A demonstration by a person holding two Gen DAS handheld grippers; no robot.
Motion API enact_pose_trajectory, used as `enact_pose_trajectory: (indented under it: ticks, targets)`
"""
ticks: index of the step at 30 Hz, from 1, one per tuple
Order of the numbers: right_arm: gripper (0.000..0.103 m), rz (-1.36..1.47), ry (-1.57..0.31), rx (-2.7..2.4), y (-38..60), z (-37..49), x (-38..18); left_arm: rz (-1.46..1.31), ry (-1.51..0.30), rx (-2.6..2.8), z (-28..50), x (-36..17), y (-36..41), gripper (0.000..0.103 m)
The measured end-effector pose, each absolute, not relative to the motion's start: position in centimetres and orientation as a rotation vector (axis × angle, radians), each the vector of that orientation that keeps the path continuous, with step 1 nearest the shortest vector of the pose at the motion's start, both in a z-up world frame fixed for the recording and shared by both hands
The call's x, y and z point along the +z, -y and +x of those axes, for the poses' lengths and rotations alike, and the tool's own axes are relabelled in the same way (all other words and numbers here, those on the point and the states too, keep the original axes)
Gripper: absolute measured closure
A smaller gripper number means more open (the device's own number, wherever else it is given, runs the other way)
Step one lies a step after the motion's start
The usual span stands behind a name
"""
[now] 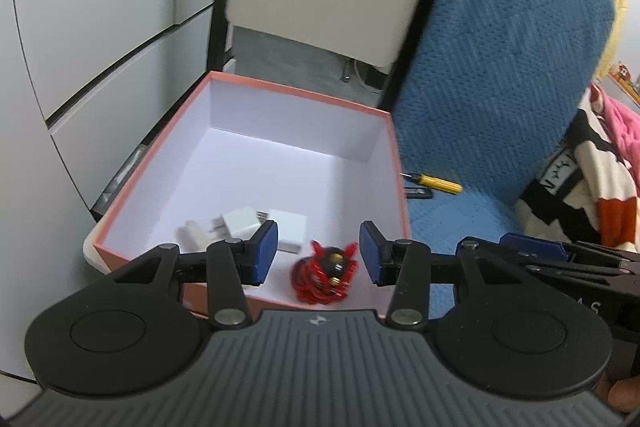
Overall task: Organize rigid objects
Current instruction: 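Lower both items into the pink box and open both tools, then withdraw both tools from the box back toward the chair seat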
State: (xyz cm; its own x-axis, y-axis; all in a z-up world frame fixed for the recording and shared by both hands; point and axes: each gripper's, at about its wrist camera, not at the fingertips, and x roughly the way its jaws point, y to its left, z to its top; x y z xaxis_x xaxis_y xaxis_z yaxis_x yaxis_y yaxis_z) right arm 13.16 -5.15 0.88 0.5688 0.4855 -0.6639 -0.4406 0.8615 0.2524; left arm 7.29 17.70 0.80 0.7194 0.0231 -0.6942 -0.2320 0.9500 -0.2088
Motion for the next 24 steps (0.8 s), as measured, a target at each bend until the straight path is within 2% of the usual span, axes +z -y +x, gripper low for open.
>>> enact_pose_trajectory:
  ticks: [11,24]
  targets:
    - [0.046,0.065,-0.738,0.487,11.6,9.4,1.8,-0.280,-0.737,0.087,4.4,1.3,-11.9,0.052]
    - [0.046,0.071,-0.710,0.400,18.1,5.4,0.2,-0.266,-0.742,0.016,2.2,0.6,-4.9,0.052]
